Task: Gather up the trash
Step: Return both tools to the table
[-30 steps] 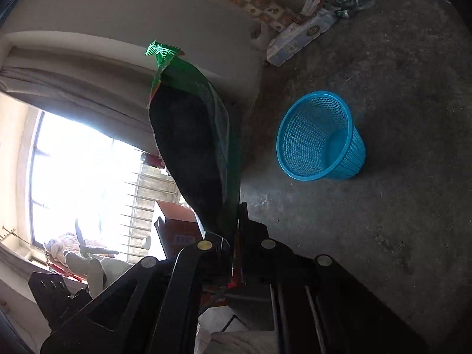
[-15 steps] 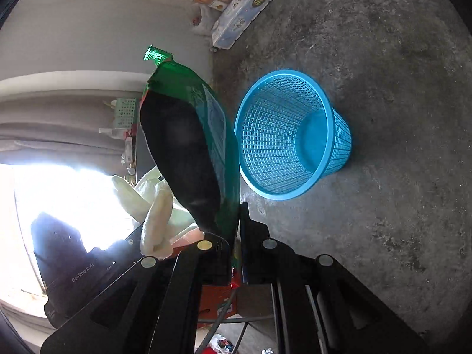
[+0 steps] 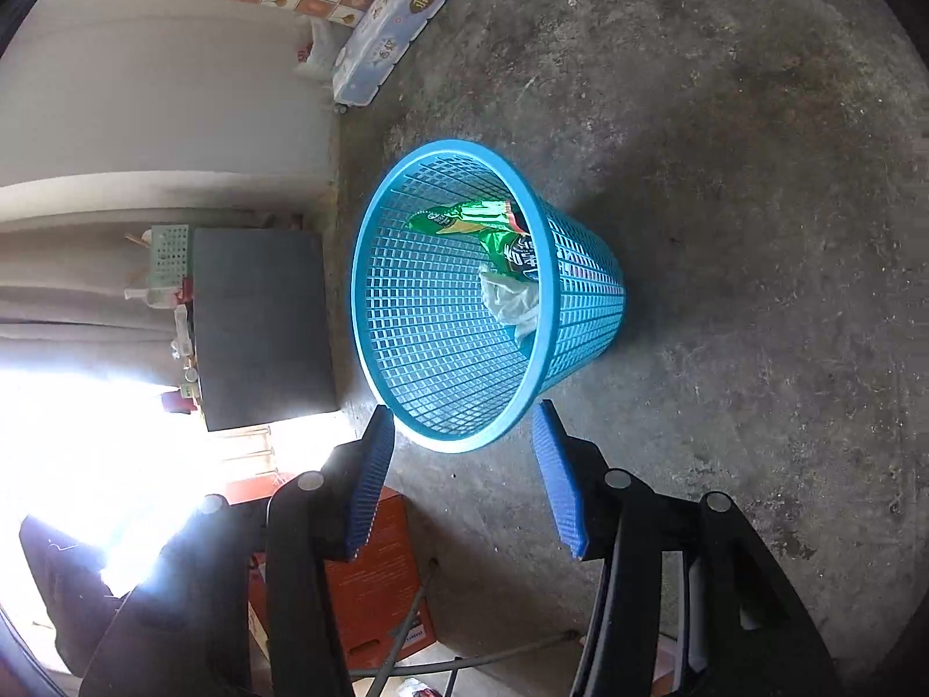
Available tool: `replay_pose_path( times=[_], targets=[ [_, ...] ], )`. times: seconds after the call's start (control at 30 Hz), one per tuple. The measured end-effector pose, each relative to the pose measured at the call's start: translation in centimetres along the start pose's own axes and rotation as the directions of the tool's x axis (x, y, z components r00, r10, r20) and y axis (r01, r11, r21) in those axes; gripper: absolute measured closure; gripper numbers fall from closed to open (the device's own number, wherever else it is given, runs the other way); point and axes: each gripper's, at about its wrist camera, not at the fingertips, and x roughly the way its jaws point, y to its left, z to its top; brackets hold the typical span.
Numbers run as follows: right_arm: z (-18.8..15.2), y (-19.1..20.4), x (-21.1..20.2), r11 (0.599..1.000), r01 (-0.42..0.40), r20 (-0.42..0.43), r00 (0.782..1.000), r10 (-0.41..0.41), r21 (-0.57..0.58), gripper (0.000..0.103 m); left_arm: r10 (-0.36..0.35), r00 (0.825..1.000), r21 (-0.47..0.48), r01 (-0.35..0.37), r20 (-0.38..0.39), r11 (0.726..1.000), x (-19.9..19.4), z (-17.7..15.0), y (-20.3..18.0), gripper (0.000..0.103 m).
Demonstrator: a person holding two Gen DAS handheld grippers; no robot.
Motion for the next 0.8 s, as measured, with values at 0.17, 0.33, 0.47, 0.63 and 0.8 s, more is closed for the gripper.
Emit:
replay_pose_path(
  times=[0.17, 0.33, 0.47, 0.63, 0.8],
  targets=[
    [-3.0, -0.6, -4.2, 0.998, -0.050, -0.006, 0.999, 0.050, -0.043, 0.054, -0.049, 0.993, 0.042, 0.045, 0.106, 0.998, -8.5, -3.0, 0.7, 0.029],
    [-6.9, 1.7, -9.0, 0.978, -0.063, -0.016, 0.998, 0.061, -0.201, 0.054, -0.047, 0.972, 0.131, 0.017, 0.229, 0.991, -18.4, -10.6, 0.6, 0.029],
    [-10.6, 4.8, -10.5, 0.930, -0.058, -0.077, 0.997, 0.032, -0.362, 0.053, -0.036, 0.958, 0.110, 0.004, 0.285, 0.994, -23.9, -18.7, 2.2, 0.029],
    [-16.6, 10.8, -11.2, 0.813, -0.124, -0.178, 0.984, 0.026, -0.569, 0.049, 0.093, 0.927, -0.049, -0.081, 0.363, 0.996, -29.0, -28.9, 6.6, 0.029],
    [-24.1, 17.8, -10.9, 0.658, -0.277, -0.324, 0.944, 0.053, -0.700, 0.046, 0.180, 0.869, -0.149, -0.124, 0.461, 0.981, -34.7, -37.1, 9.8, 0.029]
  ],
)
